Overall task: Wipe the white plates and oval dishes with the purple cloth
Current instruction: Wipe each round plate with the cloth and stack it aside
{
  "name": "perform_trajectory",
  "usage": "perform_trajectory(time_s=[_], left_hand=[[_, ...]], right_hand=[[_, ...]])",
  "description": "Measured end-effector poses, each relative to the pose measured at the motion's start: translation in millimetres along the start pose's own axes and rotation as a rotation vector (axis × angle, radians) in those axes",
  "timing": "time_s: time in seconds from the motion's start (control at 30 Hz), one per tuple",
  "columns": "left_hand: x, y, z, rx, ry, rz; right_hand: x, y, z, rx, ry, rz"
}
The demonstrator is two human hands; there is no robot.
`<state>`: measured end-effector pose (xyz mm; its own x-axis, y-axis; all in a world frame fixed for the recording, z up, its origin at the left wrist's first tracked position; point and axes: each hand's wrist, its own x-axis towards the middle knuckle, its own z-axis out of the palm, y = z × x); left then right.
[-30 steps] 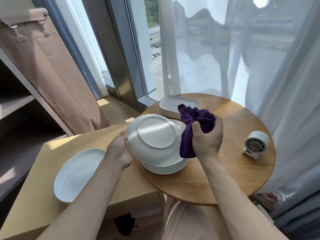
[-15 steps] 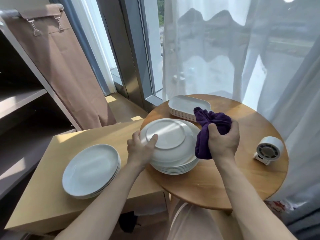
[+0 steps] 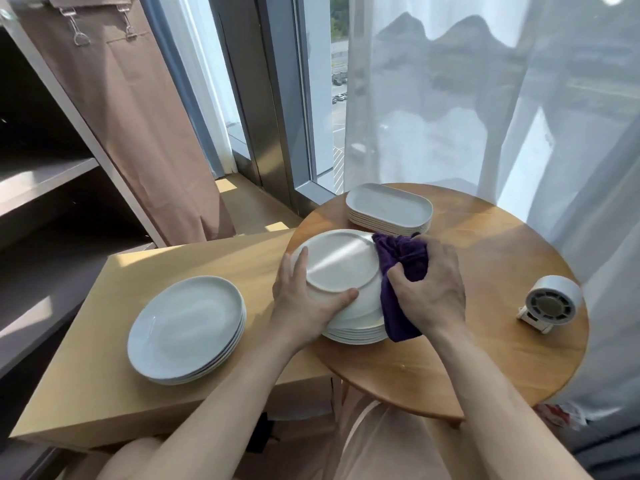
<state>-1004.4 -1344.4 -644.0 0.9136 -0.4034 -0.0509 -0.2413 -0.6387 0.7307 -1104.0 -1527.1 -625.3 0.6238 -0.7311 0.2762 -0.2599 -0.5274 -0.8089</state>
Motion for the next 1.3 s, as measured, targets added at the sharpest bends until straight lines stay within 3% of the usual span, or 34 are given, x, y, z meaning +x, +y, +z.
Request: perform_trajectory(time_s=[0.2, 0.43, 0.6, 0.77, 0.93, 1.03, 1.3], left_hand=[[0, 8, -2, 0.091, 0.039, 0.046], [1, 8, -4, 0.068, 0.014, 0.088], [-2, 6, -9, -0.187, -0.003, 0.099], [-6, 0, -16, -0.493, 0.007, 0.095], [8, 10, -33, -1.044, 0.092, -0.134], [10, 10, -39, -1.284, 0.057, -0.305], [6, 3, -43, -1.311, -0.023, -0.377]], right_hand=[[-16, -12, -2, -0.137, -0.09, -0.033], [-53, -23, -5, -0.11, -0.105, -0.175], [-69, -43, 6, -0.207, -0.156, -0.352], [-76, -70, 30, -0.32, -0.309, -0.515], [-69, -84, 37, -0.394, -0.375, -0.528], [-70, -84, 36, -0.45, -0.412, -0.551], [-52, -101, 46, -0.49, -0.464, -0.556]])
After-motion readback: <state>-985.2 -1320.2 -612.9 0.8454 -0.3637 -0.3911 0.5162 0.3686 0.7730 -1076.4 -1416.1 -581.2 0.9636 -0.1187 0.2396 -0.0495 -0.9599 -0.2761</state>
